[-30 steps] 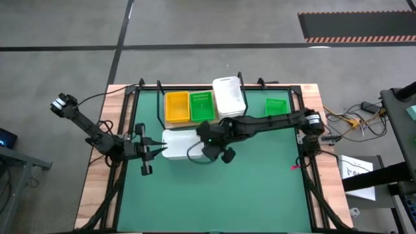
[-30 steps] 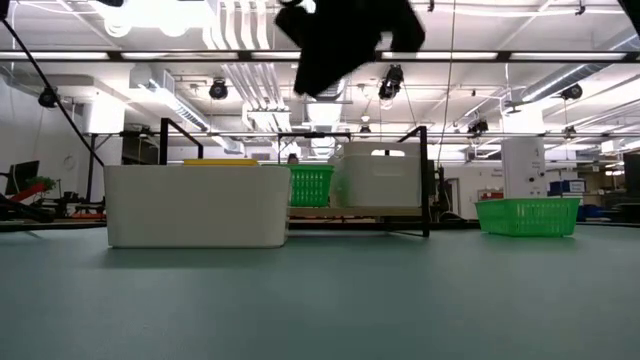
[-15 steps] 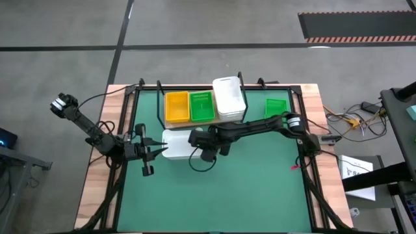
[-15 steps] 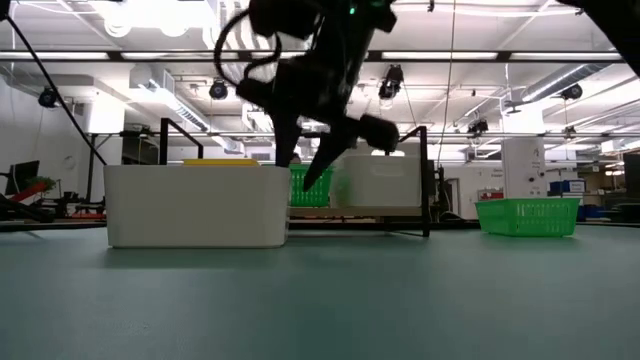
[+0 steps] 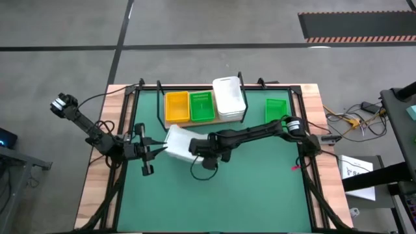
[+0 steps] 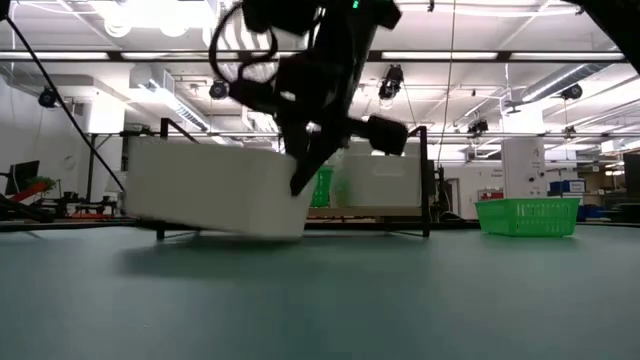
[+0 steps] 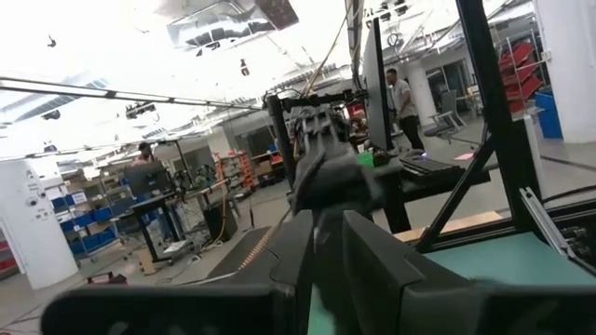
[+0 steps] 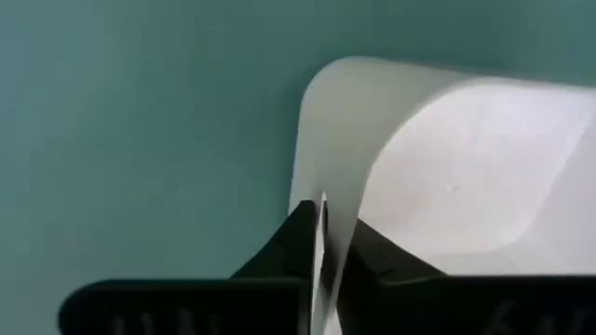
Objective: Stack baskets on shelf by color
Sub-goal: Stack the white bin on the white bin on the shelf
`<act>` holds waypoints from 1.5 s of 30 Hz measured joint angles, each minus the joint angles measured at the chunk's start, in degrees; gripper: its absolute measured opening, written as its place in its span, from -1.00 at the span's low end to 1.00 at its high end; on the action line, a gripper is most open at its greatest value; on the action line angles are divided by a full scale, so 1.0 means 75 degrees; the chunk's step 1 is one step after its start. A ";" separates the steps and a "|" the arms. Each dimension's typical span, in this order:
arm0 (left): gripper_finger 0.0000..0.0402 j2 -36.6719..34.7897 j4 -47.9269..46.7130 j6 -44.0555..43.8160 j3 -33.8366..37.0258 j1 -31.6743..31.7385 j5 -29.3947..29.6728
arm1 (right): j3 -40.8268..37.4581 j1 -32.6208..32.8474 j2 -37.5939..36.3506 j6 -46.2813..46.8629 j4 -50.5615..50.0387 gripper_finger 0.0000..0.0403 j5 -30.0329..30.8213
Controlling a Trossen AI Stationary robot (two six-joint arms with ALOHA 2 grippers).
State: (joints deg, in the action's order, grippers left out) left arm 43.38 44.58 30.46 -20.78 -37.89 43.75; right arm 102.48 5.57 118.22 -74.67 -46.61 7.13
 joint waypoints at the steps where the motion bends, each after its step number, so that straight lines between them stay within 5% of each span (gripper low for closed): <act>1: -0.78 -0.0003 -0.0005 0.0000 0.0000 -0.0002 0.0002 | 0.0000 0.0093 -0.0059 0.0105 0.0000 -0.95 -0.0017; 9: -0.78 -0.0004 -0.0003 0.0000 0.0000 0.0000 0.0003 | 0.0003 0.0822 -0.0503 0.1963 -0.0170 -0.96 0.0118; 17: -0.78 -0.0003 -0.0003 0.0003 -0.0029 -0.0001 0.0006 | 0.0044 0.1199 -0.1370 0.4401 -0.0210 -0.96 0.2315; 23: -0.78 -0.0021 -0.0003 0.0059 -0.0029 0.0000 0.0004 | 0.0058 0.0788 -0.2199 0.6321 -0.0496 -0.96 0.3214; 32: -0.78 -0.0061 0.0006 0.0282 -0.0032 0.0000 0.0006 | 0.0737 -0.0877 -0.2970 0.8793 -0.2835 -0.96 0.2041; 37: -0.78 -0.0105 0.0001 0.0407 -0.0032 -0.0002 0.0006 | 0.1500 -0.1682 -0.2915 0.7660 -0.4110 -0.96 0.0793; 45: -0.78 -0.0120 0.0000 0.0439 -0.0032 -0.0001 0.0006 | 0.1754 -0.2455 -0.2882 0.6292 -0.4135 -0.96 0.0167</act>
State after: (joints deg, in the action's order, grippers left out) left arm 42.47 44.58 33.75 -21.02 -37.89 43.79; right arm 115.63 -12.84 96.60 -27.48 -77.62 8.38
